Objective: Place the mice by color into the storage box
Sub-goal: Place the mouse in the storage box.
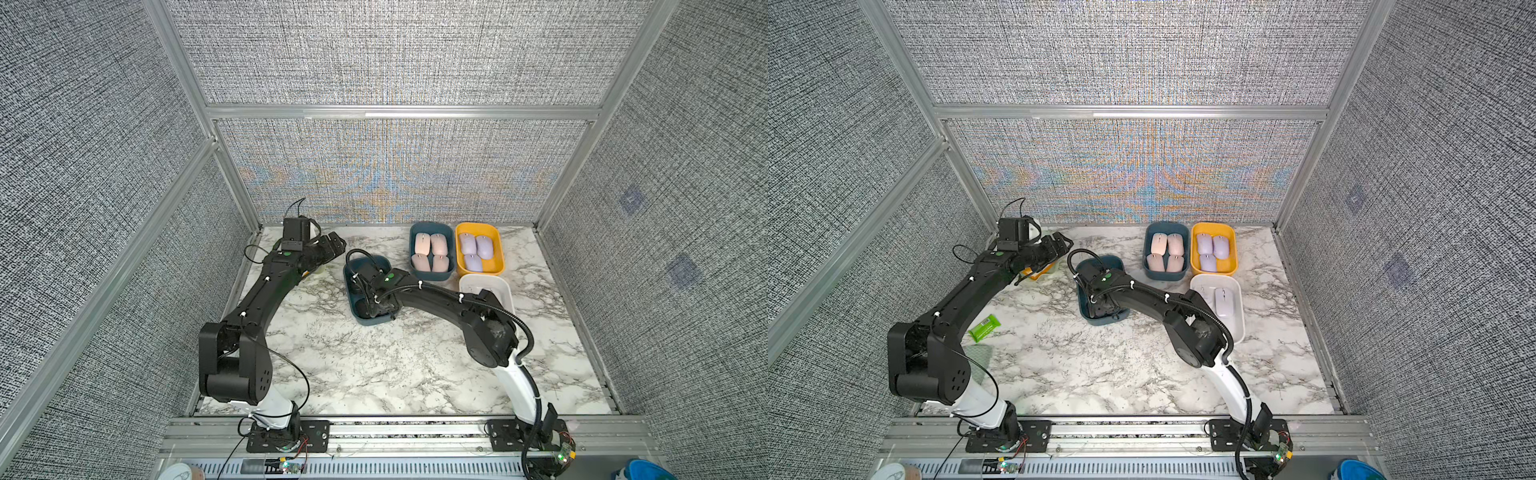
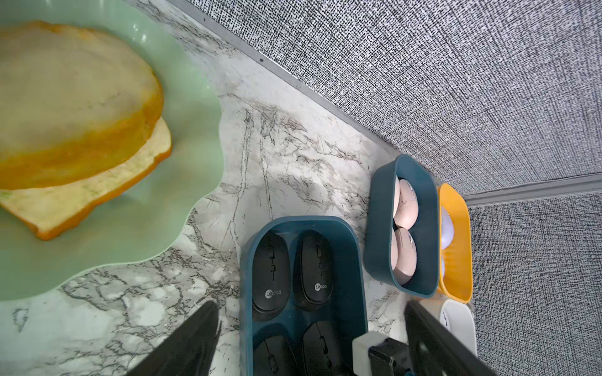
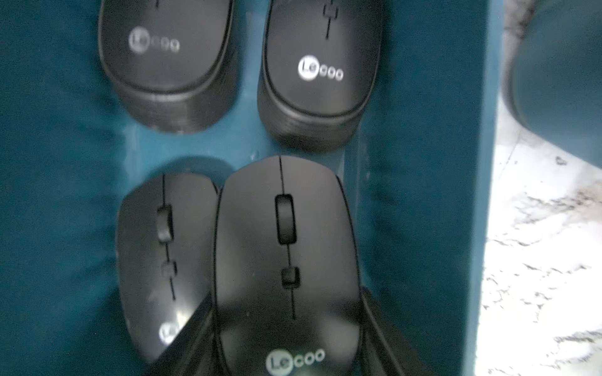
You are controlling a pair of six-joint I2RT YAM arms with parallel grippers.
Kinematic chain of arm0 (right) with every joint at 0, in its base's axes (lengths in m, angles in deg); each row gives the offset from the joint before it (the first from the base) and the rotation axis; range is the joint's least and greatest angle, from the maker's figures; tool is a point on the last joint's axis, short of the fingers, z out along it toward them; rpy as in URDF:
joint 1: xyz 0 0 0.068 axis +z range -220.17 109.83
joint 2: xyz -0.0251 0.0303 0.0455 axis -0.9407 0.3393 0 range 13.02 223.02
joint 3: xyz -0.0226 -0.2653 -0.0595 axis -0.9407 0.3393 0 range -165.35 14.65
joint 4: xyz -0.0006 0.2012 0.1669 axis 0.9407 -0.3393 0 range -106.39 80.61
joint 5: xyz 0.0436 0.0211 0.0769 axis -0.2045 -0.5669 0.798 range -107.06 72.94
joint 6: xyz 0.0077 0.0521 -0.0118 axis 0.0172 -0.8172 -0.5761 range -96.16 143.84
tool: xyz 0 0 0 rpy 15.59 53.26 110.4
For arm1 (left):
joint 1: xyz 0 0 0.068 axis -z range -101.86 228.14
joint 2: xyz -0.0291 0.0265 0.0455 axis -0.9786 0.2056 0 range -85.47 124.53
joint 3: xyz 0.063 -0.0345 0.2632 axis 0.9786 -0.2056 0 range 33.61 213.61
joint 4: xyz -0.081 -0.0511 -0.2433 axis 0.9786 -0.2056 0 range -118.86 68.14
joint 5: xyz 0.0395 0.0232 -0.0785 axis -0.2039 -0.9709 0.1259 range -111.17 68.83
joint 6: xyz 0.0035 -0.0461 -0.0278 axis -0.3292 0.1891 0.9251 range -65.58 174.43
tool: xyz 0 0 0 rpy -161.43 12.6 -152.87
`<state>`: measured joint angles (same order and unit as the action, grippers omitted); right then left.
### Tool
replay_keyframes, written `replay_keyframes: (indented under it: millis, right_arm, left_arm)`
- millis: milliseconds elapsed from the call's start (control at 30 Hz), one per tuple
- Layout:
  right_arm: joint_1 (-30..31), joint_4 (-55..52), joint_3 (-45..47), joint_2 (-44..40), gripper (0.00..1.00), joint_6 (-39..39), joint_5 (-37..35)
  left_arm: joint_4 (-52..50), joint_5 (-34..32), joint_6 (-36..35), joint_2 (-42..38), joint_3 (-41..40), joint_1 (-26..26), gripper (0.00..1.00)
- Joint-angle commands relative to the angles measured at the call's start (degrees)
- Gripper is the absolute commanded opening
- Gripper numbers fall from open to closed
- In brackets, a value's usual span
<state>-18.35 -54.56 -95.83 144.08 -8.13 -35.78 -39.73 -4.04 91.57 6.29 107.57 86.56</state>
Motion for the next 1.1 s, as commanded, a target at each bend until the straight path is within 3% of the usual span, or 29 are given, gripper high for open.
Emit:
replay_keyframes:
  millis: [0, 433, 733, 1067]
  right_arm:
    - [-0.3, -3.3, -1.1, 1.3, 0.52, -2.2, -0.5]
    - [-0.9, -4.8, -4.9, 3.4, 0.59, -2.2, 0.1]
    - [-0.4, -5.0, -5.5, -0.9, 0.67, -1.1, -1.6]
    - [-0.1, -4.6, -4.0, -1.1, 0.63, -0.2, -3.4]
  left_arm:
    - [0.3, 0.5, -0.1, 0.1, 0.2, -0.2, 0.9]
    - [0.2, 0.5, -0.1, -0.3, 0.3, -0.2, 0.9]
    - [0.3, 0.8, -0.1, 0.0, 0.3, -0.4, 0.9]
    - [0.3, 0.7, -0.2, -0.1, 0.3, -0.5, 0.9]
